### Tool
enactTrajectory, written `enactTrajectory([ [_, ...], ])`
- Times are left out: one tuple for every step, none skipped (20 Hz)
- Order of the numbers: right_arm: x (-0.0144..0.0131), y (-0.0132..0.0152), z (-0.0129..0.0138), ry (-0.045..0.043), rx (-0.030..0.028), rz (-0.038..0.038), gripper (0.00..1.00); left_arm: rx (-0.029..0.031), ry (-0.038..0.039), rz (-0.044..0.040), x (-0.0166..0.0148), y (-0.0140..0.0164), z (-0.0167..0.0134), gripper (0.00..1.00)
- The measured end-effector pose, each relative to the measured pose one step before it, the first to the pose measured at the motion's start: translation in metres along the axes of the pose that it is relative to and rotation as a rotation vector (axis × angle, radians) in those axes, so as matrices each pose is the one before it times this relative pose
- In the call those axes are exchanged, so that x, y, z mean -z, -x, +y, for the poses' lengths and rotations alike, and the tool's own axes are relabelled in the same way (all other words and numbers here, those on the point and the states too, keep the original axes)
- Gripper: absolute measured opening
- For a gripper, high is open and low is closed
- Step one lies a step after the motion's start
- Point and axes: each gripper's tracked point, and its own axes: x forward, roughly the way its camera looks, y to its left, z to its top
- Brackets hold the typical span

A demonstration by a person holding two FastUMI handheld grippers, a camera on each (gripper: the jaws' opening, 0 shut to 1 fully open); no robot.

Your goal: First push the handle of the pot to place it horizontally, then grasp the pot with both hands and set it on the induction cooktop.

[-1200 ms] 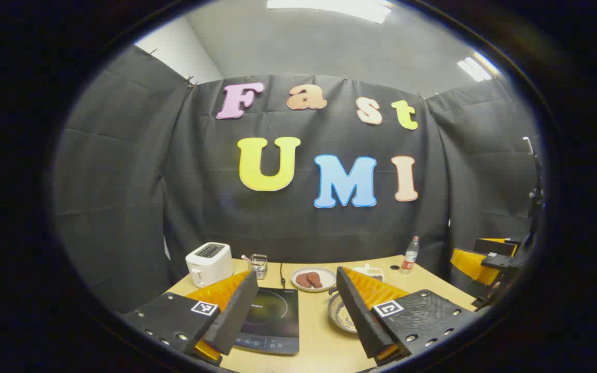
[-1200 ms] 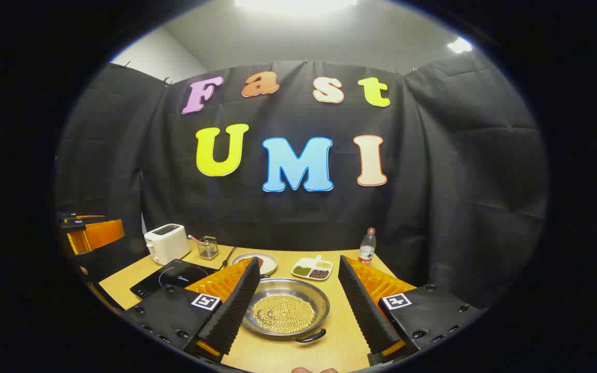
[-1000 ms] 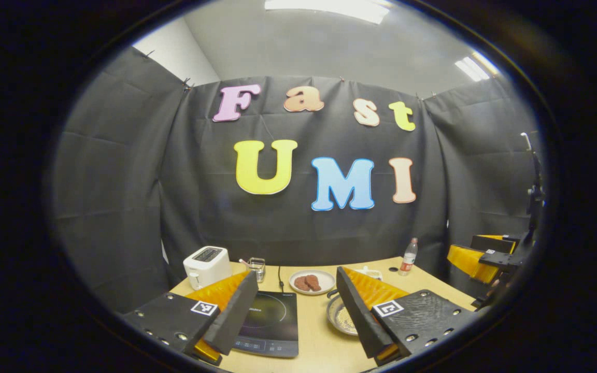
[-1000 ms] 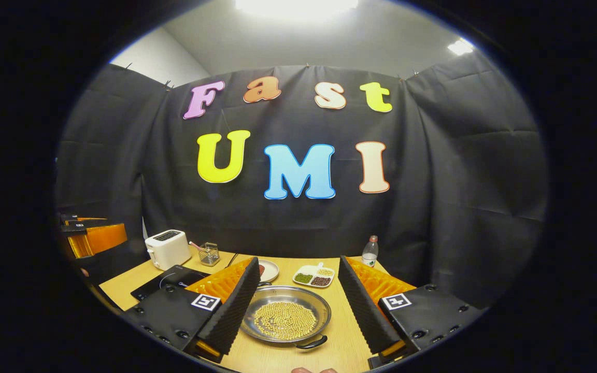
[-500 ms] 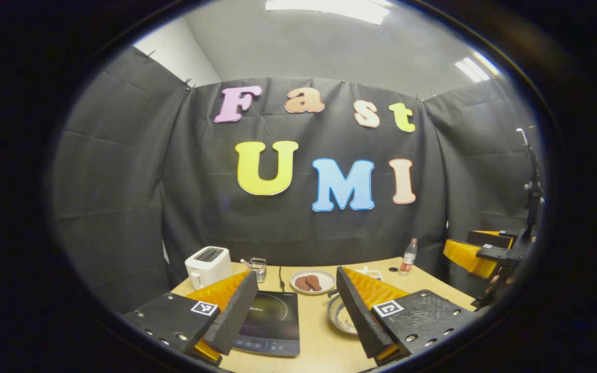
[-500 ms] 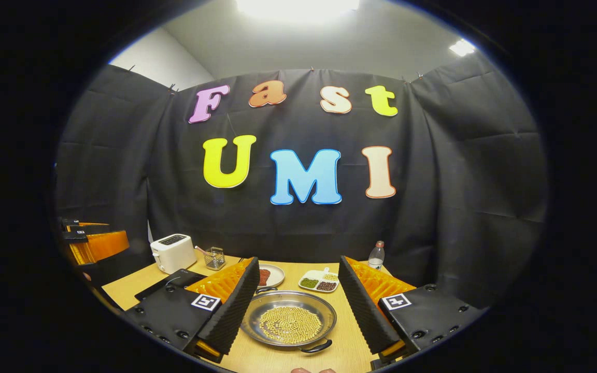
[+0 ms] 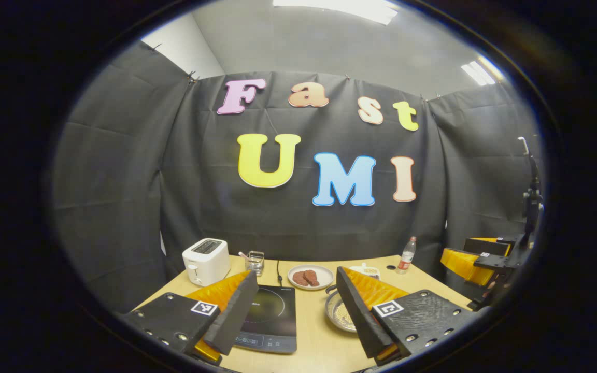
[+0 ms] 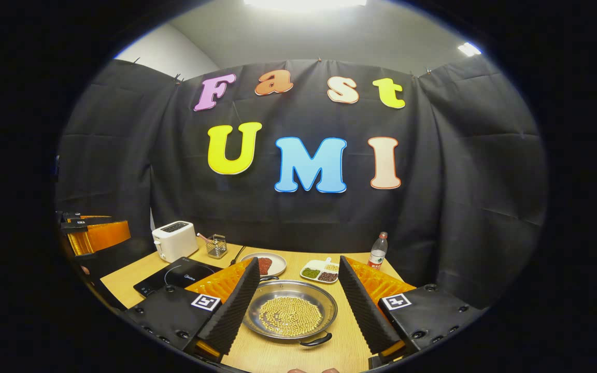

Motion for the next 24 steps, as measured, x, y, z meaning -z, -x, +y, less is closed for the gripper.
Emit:
enactTrajectory([
  [0.00216, -0.00155, 0.00211, 0.00376, -0.00756, 0.01295, 0.97, 0.00315, 0.00449, 0.00334, 0.00221, -0.00091, 0.00112, 0.92],
  [0.00234, -0.00282, 0.00413, 0.00553, -0.01749, 0.01894, 0.97, 0.00283, 0.00415, 0.0029, 0.00091, -0.00118, 0.00151, 0.92],
  [0.00449, -0.00405, 0.00579, 0.00516, -0.01945, 0.02215, 0.97, 0.00251, 0.00226, 0.00273, 0.0031, -0.0021, 0.00115, 0.92],
  [0.00429, -0.00135, 0.00315, 0.00686, -0.0138, 0.02317, 0.96, 0.00245, 0.00166, 0.00338, 0.00183, -0.00062, 0.0012, 0.92],
  [0.00307, -0.00254, 0.00167, 0.0088, -0.00595, 0.0207, 0.94, 0.00195, 0.00071, 0.00444, 0.00269, -0.00082, 0.00196, 0.92],
  [0.00181, -0.00451, -0.00007, 0.01081, -0.00327, 0.01652, 0.82, 0.00289, -0.00031, 0.004, 0.00253, -0.00045, 0.00157, 0.89],
  [0.00296, -0.00283, 0.00313, 0.00967, -0.00927, 0.01999, 0.79, 0.00251, -0.0007, 0.00347, 0.00162, -0.00168, 0.00198, 0.89],
  [0.00493, -0.00146, 0.0047, 0.00723, -0.00931, 0.01242, 0.67, 0.00266, -0.00187, 0.0062, 0.00246, -0.00037, 0.00161, 0.89],
  [0.00122, -0.00407, 0.0045, 0.00926, -0.01334, 0.00998, 0.59, 0.00098, -0.00305, 0.00664, 0.00457, -0.00053, 0.00115, 0.89],
  [0.00271, -0.00277, 0.00126, 0.01204, -0.00329, 0.01258, 0.48, 0.00049, -0.00271, 0.00526, 0.00211, -0.00168, 0.00218, 0.93],
  [0.00394, -0.00327, 0.00243, 0.00977, -0.011, 0.01695, 0.42, 0.00017, -0.00124, 0.00444, 0.00256, 0.00037, 0.00113, 0.93],
  [0.00528, -0.00178, 0.00917, 0.00712, -0.02986, 0.02614, 0.27, -0.0006, 0.00093, 0.00615, 0.00098, -0.00121, 0.00134, 0.93],
  [0.00702, -0.00187, 0.00093, 0.00287, 0.00411, 0.02316, 0.24, -0.0023, 0.00278, 0.00533, 0.00217, 0.00003, 0.00194, 0.93],
  [0.0045, -0.0056, 0.0073, -0.00503, -0.02697, 0.02189, 0.09, -0.00191, 0.00397, 0.00172, 0.00112, 0.00087, 0.00183, 0.93],
  [0.0082, -0.00159, 0.00613, -0.00051, -0.03209, 0.03368, 0.03, -0.00159, 0.00322, 0.00132, 0.00205, -0.00001, 0.00145, 0.93],
  [0.01182, -0.00834, 0.00362, 0.00288, -0.02176, 0.04442, 0.02, -0.00244, 0.00261, 0.0036, 0.00282, -0.00011, 0.00197, 0.89],
  [0.00807, -0.00262, 0.00549, -0.00309, -0.02025, 0.04552, 0.04, -0.00383, 0.00224, 0.00475, 0.00216, -0.00016, 0.00319, 0.89],
  [0.00919, -0.00736, 0.00068, -0.01179, -0.01331, 0.03975, 0.02, -0.00399, 0.00379, 0.00654, 0.00347, 0.00057, 0.0026, 0.92],
  [0.00838, -0.00321, 0.00378, -0.02201, -0.01678, 0.03213, 0.02, -0.00528, 0.00466, 0.00639, 0.00468, 0.00014, 0.00311, 0.93],
  [0.00841, -0.00753, 0.00529, -0.01569, -0.0205, 0.03968, 0.02, -0.00489, 0.00415, 0.00342, 0.00214, 0.00005, 0.00384, 0.89],
  [0.00848, -0.00464, 0.00147, -0.00649, -0.00813, 0.03735, 0.02, -0.00341, 0.00184, 0.00422, 0.00379, 0.00133, 0.00273, 0.89],
  [0.0101, -0.00397, 0.00018, -0.00327, -0.00447, 0.03855, 0.02, -0.00344, -0.00265, 0.00824, 0.00436, 0.00091, 0.00354, 0.89],
  [0.00972, -0.00559, -0.00075, -0.0041, -0.00518, 0.0444, 0.02, -0.00571, -0.0091, 0.01008, 0.00618, 0.00014, 0.00369, 0.89],
  [0.00981, -0.00487, 0.00065, -0.01131, -0.00924, 0.03691, 0.02, -0.00947, -0.00933, 0.01174, 0.0049, 0.00066, 0.00467, 0.89],
])
